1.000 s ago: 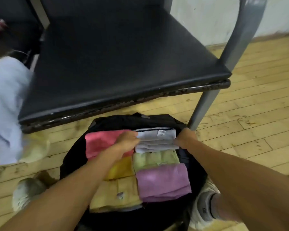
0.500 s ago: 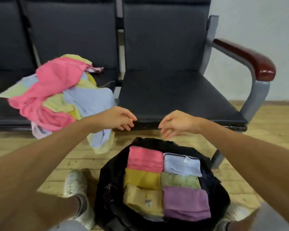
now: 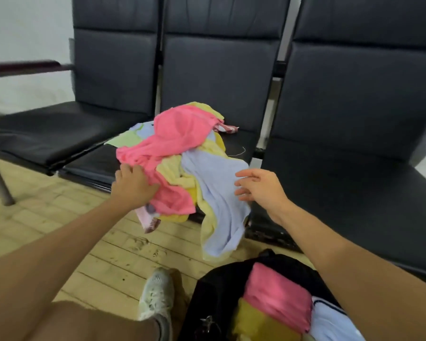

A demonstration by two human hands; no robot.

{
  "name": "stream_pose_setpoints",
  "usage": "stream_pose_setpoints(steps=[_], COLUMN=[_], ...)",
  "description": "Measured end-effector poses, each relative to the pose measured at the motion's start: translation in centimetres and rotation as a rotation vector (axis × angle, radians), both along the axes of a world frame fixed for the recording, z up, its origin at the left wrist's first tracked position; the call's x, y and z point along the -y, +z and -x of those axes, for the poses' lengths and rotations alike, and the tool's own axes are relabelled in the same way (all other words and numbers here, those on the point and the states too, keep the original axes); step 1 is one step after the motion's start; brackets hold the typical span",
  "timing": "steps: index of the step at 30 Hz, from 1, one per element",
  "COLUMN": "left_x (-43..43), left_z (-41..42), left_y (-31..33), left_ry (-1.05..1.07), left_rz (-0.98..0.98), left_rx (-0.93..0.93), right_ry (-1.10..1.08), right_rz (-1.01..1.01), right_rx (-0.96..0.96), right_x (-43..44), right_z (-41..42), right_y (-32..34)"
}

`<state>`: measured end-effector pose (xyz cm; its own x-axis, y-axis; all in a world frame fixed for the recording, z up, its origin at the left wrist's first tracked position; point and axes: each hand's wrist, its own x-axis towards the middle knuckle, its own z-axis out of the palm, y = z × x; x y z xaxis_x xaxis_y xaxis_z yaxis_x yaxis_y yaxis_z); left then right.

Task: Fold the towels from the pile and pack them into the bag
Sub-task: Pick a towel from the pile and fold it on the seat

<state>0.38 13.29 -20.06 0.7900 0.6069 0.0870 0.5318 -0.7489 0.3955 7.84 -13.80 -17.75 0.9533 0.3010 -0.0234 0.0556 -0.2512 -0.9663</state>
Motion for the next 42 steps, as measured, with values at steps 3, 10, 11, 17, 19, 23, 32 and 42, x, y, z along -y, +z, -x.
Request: stream_pose_setpoints(steps=[3, 10, 11, 17, 19, 23, 32, 42], left_x=[-1.9, -1.4, -1.1, 4.0, 5.9, 9.2, 16.0, 24.8], left_z=[0.8, 1.0, 1.0, 2.1, 2.4, 2.1, -0.1, -3.7], left_y=[-1.5, -1.0, -0.5, 5.1, 6.4, 7.6, 7.3, 5.4], left_ry=[0.036, 0.010, 0.029, -0.003, -0.088, -0.333, -0.761, -1.001], left_rz=[0.276, 0.283, 0.317, 0.620, 0.696, 0.766, 0.727, 0.490], left_rx=[-0.002, 0.260, 0.339, 0.764, 0.795, 0.748, 0.514, 0.300], right_ry=[0.011, 0.061, 0.078, 0.196, 0.210, 0.207, -0.040, -0.360], right_rz=[-0.024, 0.024, 0.030, 0.000, -0.071, -0.270, -0.457, -0.464], right_rx=[-0.011, 0.018, 0.013, -0.084, -0.164, -0.304, -0.386, -0.251], right_x=[-2.2, -3.9, -3.9, -5.3, -6.0, -6.1, 1.3, 16.3], right_z=[0.2, 0.8, 1.0, 1.9, 2.2, 2.1, 0.1, -2.0], right_y=[-1.0, -1.2, -1.0, 1.4, 2.4, 4.5, 5.5, 6.3])
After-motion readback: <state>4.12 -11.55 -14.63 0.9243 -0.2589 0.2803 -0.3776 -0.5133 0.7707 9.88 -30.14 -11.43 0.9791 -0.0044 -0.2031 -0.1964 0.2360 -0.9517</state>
